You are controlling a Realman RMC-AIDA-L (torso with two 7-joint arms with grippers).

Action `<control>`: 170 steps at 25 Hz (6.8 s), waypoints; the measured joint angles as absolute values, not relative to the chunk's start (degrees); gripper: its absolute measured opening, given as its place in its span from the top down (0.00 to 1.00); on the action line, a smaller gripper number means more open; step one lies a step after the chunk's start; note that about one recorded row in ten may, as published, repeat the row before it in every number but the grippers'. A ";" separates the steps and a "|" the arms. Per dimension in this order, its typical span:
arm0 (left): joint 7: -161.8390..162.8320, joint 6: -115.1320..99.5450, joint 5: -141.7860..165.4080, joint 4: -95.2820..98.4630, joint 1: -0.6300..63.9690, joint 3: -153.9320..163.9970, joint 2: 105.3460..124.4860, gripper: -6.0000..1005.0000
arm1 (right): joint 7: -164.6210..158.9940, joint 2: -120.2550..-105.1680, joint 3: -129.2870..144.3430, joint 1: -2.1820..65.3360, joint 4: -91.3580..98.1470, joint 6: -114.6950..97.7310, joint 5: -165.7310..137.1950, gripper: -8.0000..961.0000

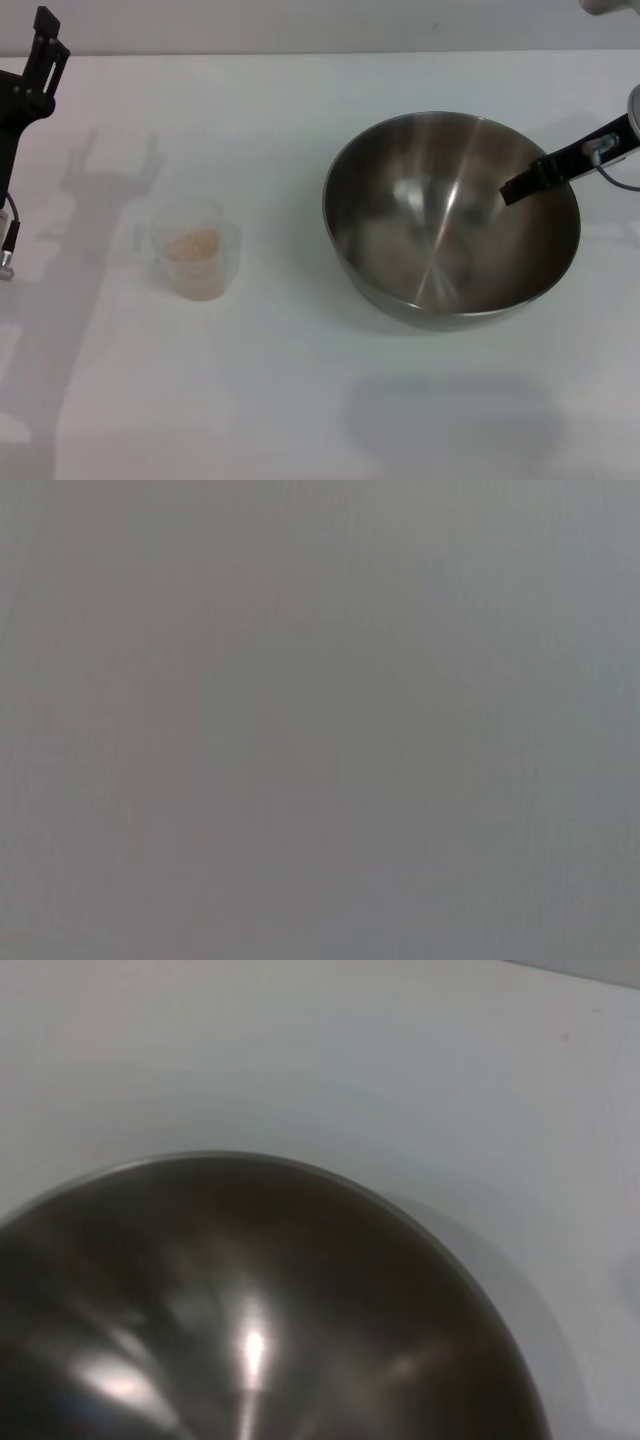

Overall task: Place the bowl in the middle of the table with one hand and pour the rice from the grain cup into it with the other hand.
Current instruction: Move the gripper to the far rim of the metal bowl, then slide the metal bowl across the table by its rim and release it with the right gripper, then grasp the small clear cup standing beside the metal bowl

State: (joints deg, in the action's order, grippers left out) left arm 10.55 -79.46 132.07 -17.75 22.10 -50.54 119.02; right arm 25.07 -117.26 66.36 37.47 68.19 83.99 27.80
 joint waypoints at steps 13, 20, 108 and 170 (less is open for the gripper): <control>10.58 -79.46 132.36 -18.02 22.07 -50.44 119.09 0.26 | 25.27 -118.13 66.17 37.41 69.01 83.89 25.88 0.74; 10.61 -79.45 132.33 -18.26 21.92 -50.44 119.09 0.26 | 25.18 -118.13 65.20 37.07 71.46 83.93 25.88 0.95; 11.51 -82.62 132.16 -17.94 19.86 -49.03 118.82 0.30 | 45.11 -119.38 90.12 20.55 77.30 11.74 48.11 0.37; 0.00 -76.20 132.30 -14.84 7.50 -29.30 119.11 0.33 | -12.39 -118.87 114.51 21.56 6.92 -87.44 39.12 0.37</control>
State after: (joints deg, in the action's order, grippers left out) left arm 0.00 -76.20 132.30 -14.84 7.50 -29.30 119.11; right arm -12.39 -118.87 114.51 21.56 6.92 -87.44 39.12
